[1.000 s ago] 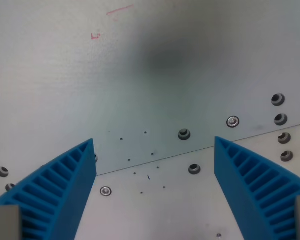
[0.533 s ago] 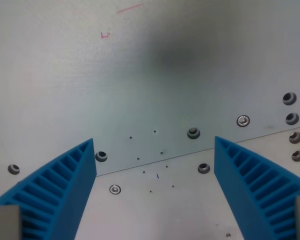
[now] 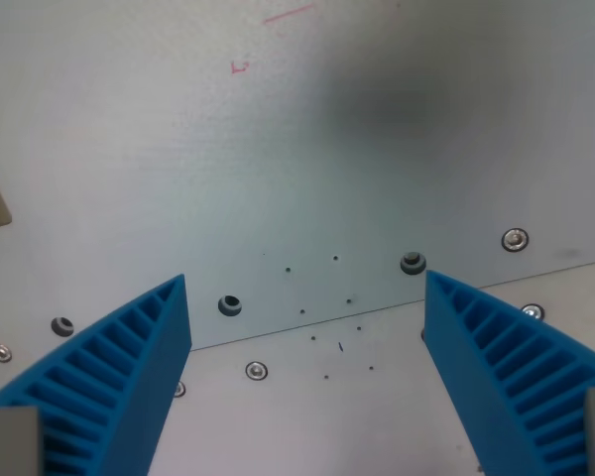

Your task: Rotate around gripper positive x

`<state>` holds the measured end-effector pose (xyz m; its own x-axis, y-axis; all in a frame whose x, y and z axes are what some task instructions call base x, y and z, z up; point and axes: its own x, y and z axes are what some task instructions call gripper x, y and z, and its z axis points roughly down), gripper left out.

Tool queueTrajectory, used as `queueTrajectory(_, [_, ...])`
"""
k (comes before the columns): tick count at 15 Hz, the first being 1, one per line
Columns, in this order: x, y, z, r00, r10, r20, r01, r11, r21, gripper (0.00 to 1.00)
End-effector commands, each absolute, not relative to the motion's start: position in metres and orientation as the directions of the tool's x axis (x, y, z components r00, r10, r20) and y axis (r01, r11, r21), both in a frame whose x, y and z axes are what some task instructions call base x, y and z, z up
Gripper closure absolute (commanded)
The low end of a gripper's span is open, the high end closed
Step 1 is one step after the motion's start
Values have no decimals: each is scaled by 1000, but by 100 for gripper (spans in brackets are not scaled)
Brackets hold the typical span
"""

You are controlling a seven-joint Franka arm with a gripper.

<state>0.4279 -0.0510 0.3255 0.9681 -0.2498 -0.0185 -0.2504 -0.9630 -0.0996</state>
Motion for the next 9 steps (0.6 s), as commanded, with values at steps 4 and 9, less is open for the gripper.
queueTrajectory(4, [426, -56, 327, 972, -234, -5, -224, -921, -318, 0])
queueTrajectory(9, [426, -56, 327, 972, -234, -5, -220, -902, -373, 0])
